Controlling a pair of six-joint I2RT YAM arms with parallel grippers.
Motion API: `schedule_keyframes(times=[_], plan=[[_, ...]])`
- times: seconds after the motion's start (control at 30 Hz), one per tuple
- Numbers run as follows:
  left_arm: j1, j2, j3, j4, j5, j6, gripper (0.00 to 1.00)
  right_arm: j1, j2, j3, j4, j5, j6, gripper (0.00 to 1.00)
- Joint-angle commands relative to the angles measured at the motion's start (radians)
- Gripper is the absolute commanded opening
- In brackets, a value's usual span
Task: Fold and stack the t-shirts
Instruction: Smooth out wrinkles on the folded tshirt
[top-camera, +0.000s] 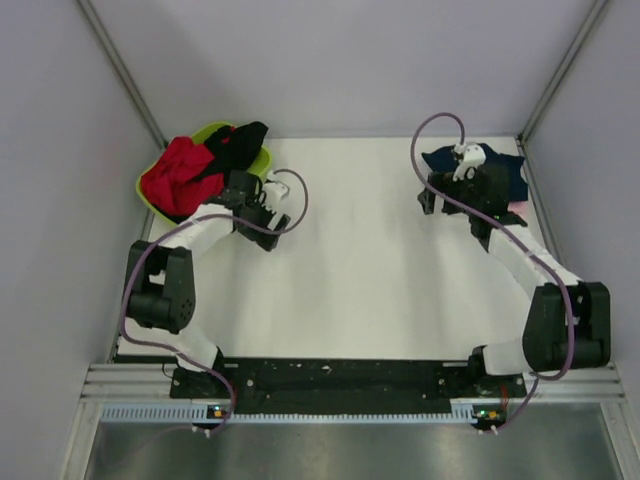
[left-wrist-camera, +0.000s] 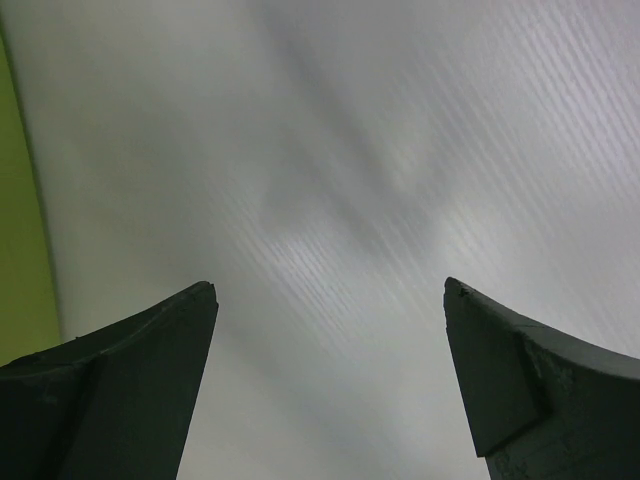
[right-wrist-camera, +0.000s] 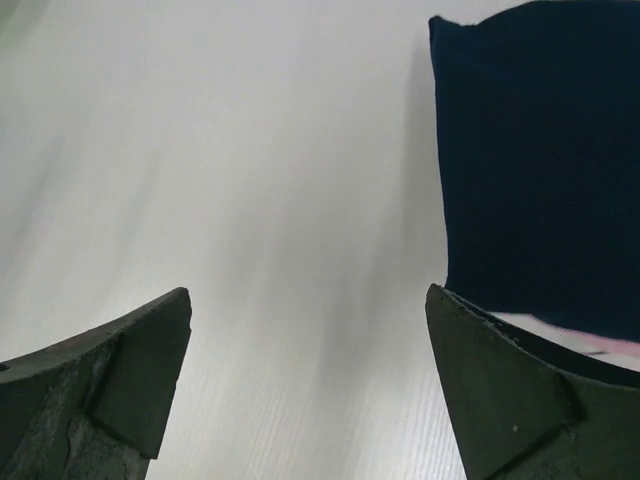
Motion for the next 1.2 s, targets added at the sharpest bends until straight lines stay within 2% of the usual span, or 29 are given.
schedule_keyframes(times=[0.0, 0.17, 0.3, 0.4, 0.5, 0.57, 0.63, 0.7, 0.83, 1.07, 1.17], plan=[[0.06, -0.165, -0.183, 0.329, 0.038, -0.055, 0.99, 0.008, -0.139, -0.21, 0.262, -0.012, 0.094, 0.99], [0.149, -0.298, -0.491, 0.783, 0.096, -0.243, 0.99, 0.007, -0.311, -0.482, 0.446, 0.09, 0.206, 0.99], [0.154, -0.326, -0.662, 1.073, -0.063, -0.338, 0.99, 0.007, -0.45, -0.606, 0.402, 0.239, 0.197, 0.99], [0.154, -0.34, -0.685, 1.108, -0.131, -0.342, 0.99, 0.007, -0.567, -0.698, 0.441, 0.331, 0.16, 0.99], [0.154, -0.347, -0.716, 1.183, -0.129, -0.317, 0.99, 0.007, -0.623, -0.829, 0.604, 0.476, 0.147, 0.99], [0.154, -0.355, -0.727, 1.2, -0.117, -0.308, 0.99, 0.007, -0.617, -0.922, 0.744, 0.518, 0.155, 0.99], [0.155, -0.366, -0.742, 1.212, -0.11, -0.308, 0.99, 0.01, -0.626, -0.918, 0.722, 0.502, 0.145, 0.99], [0.155, -0.392, -0.779, 1.245, -0.087, -0.303, 0.99, 0.01, -0.607, -0.94, 0.803, 0.476, 0.135, 0.99], [0.155, -0.433, -0.831, 1.302, -0.033, -0.283, 0.99, 0.01, -0.595, -0.924, 0.778, 0.459, 0.131, 0.99], [0.155, -0.427, -0.823, 1.295, -0.004, -0.268, 0.99, 0.01, -0.606, -0.93, 0.776, 0.488, 0.143, 0.99], [0.155, -0.423, -0.822, 1.295, -0.046, -0.285, 0.99, 0.01, -0.606, -0.923, 0.753, 0.523, 0.177, 0.99]])
